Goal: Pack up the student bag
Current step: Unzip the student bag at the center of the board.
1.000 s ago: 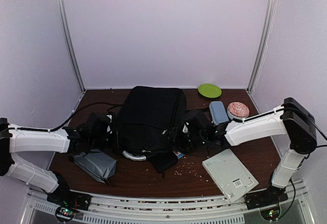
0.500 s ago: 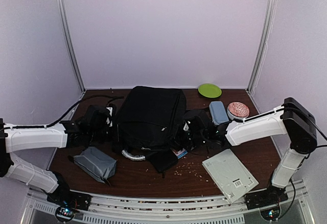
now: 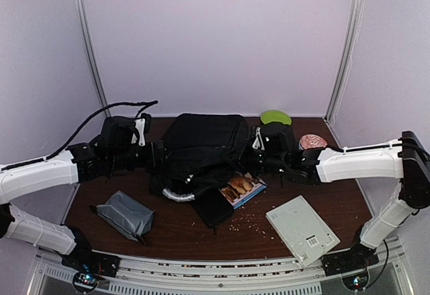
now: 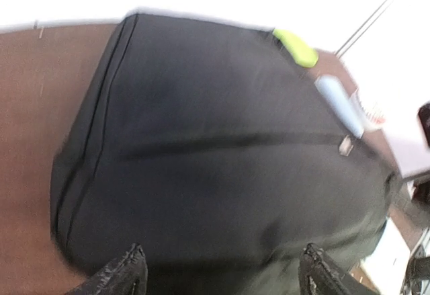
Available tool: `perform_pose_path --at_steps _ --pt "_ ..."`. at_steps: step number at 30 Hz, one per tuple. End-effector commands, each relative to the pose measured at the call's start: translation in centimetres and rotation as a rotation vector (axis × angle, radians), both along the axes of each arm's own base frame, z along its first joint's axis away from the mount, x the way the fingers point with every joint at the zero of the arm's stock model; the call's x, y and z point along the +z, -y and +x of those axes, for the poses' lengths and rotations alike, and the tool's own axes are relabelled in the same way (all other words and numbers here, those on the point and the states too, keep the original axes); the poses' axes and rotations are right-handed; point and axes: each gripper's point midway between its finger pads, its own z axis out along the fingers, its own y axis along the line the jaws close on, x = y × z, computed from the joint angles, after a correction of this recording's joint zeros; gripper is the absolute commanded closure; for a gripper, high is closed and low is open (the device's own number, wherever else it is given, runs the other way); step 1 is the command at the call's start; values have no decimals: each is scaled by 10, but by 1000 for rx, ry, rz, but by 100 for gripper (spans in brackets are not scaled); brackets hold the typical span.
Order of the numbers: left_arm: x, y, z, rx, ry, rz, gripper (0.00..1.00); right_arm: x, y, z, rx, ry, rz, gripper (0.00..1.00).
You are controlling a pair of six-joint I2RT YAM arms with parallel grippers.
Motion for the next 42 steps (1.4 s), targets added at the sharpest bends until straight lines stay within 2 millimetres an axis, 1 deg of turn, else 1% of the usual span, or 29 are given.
perform_pose_path --at_steps 1,4,8,10,13,16,20,24,33,35,38,42 --pt "-24 -6 -31 14 -126 -84 20 16 -5 8 -12 61 68 100" --pt "-27 3 -50 -2 -167 -128 21 19 -9 9 0 65 74 100" --pt "-19 15 -66 -16 -155 -140 22 18 -10 9 7 65 70 100" --pt "-14 25 -69 -43 -141 -129 24 15 -10 8 11 59 68 100" --pt "-15 42 -73 -95 -138 -93 29 10 -11 6 19 49 69 100" --pt "-21 56 -75 -131 -145 -54 35 7 -10 4 24 42 69 100" --pt "-30 68 -74 -154 -158 5 40 5 -10 2 29 37 67 100" --pt "-40 73 -71 -161 -168 98 42 3 -12 0 40 30 68 100" --pt "-59 66 -65 -136 -172 269 41 0 -14 -1 49 21 67 100" --pt "-62 69 -65 -143 -172 295 41 1 -15 -1 52 22 68 100" --pt "-62 76 -65 -161 -165 312 38 1 -15 -1 54 23 67 100" --pt "-69 80 -64 -165 -172 345 36 1 -15 -2 55 20 68 100"
